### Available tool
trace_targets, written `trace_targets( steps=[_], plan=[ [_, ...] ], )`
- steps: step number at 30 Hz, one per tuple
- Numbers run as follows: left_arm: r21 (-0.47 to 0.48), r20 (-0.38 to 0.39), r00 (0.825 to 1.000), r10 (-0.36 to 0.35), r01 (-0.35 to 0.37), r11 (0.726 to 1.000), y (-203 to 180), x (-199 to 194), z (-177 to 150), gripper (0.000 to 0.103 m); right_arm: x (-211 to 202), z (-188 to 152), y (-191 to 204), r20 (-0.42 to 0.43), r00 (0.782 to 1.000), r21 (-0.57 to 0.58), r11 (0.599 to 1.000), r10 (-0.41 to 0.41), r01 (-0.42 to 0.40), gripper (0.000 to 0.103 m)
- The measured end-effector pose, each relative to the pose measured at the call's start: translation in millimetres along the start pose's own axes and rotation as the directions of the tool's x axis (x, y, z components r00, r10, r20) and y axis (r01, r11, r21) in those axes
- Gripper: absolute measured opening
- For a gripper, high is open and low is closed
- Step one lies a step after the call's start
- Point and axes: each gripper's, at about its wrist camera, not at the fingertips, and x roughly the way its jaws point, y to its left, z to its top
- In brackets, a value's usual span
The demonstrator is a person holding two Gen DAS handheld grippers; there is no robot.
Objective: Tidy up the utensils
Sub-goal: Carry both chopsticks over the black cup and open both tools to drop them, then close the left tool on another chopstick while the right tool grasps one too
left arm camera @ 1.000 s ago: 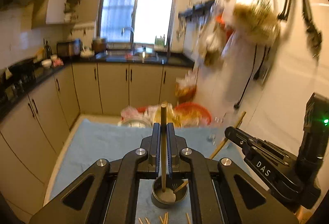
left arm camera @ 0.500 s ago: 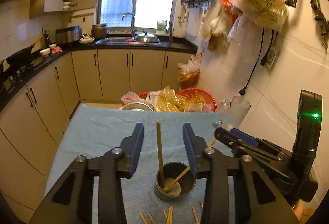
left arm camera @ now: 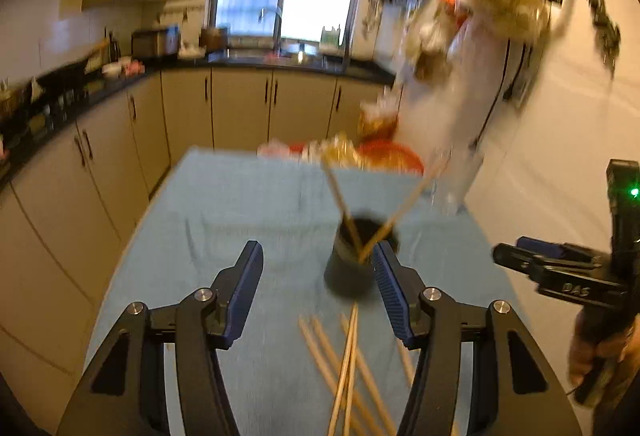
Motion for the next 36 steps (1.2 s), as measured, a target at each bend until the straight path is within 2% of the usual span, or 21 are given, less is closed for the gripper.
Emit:
trace_targets(
  steps=[3, 4, 6, 8, 10, 11, 13, 16, 17, 20, 22, 23, 25, 27, 33, 36],
  plan=[
    [0.002, -0.12, 0.993, 0.003, -0.003, 1.0, 8.1, 27.8, -44.7, 0.056, 19.8, -39.7, -11.1, -0.127, 0.992, -0.004, 1.0, -0.003, 0.002, 0.07],
    [0.009, -0.16, 0.987, 0.0, 0.001, 1.0, 8.7, 37.5, -58.2, 0.055, 27.1, -52.4, -15.0, -0.162, 0.987, 0.002, 1.0, -0.001, 0.001, 0.07],
    [0.025, -0.237, 0.971, -0.011, 0.017, 1.0, 8.0, 57.0, -84.3, 0.055, 47.1, -81.6, -27.2, -0.238, 0.971, 0.042, 0.999, 0.021, -0.011, 0.064],
    [0.033, -0.295, 0.955, -0.023, 0.035, 0.999, 8.6, 70.9, -102.9, 0.047, 60.9, -103.3, -31.1, -0.274, 0.961, 0.068, 0.998, 0.035, -0.016, 0.045],
    [0.033, -0.357, 0.933, -0.045, 0.061, 0.998, 8.7, 85.2, -121.2, 0.039, 69.8, -117.9, -32.8, -0.285, 0.958, 0.077, 0.997, 0.037, -0.016, 0.042],
    [0.041, -0.38, 0.924, -0.046, 0.066, 0.997, 8.0, 91.1, -128.7, 0.032, 73.7, -124.0, -32.0, -0.283, 0.958, 0.073, 0.997, 0.038, -0.018, 0.039],
    [0.049, -0.36, 0.932, -0.048, 0.07, 0.996, 7.1, 90.8, -131.8, 0.028, 80.4, -130.7, -28.2, -0.284, 0.958, 0.061, 0.998, 0.034, -0.018, 0.037],
    [0.081, -0.382, 0.924, -0.021, 0.056, 0.995, 2.4, 93.2, -132.3, 0.007, 89.7, -134.4, -19.5, -0.276, 0.961, 0.033, 0.999, 0.022, -0.013, 0.037],
    [0.093, -0.395, 0.919, -0.005, 0.045, 0.995, 1.3, 96.2, -134.1, 0.007, 91.1, -133.5, -16.4, -0.27, 0.963, 0.021, 1.0, 0.008, -0.003, 0.035],
    [0.141, -0.371, 0.928, 0.034, 0.02, 0.99, -2.4, 90.4, -138.2, 0.006, 93.6, -128.4, -10.2, -0.26, 0.965, -0.01, 0.999, -0.036, 0.034, 0.029],
    [0.115, -0.379, 0.925, 0.006, 0.04, 0.993, -0.7, 84.2, -137.0, 0.006, 93.0, -127.5, -13.6, -0.259, 0.965, 0.007, 0.999, -0.033, 0.035, 0.026],
    [0.099, -0.372, 0.928, -0.009, 0.049, 0.994, -1.0, 81.0, -136.7, 0.006, 91.2, -128.0, -17.6, -0.26, 0.965, 0.01, 0.999, -0.039, 0.043, 0.021],
    [0.075, -0.334, 0.942, -0.028, 0.056, 0.996, 3.8, 67.2, -132.6, 0.006, 93.2, -129.2, -21.9, -0.261, 0.964, 0.022, 0.998, -0.052, 0.06, 0.02],
    [0.062, -0.313, 0.948, -0.053, 0.076, 0.995, 8.1, 59.4, -127.7, 0.006, 89.3, -130.3, -32.4, -0.264, 0.962, 0.05, 0.996, -0.062, 0.078, 0.019],
    [0.085, -0.33, 0.941, -0.081, 0.115, 0.99, -5.4, 71.3, -112.0, 0.007, 84.4, -132.7, -48.8, -0.257, 0.964, 0.082, 0.992, -0.074, 0.099, 0.019],
    [0.074, -0.351, 0.93, -0.114, 0.149, 0.986, -13.5, 91.7, -103.0, 0.007, 84.4, -132.9, -45.6, -0.251, 0.964, 0.071, 0.992, -0.084, 0.105, 0.02]
  ],
)
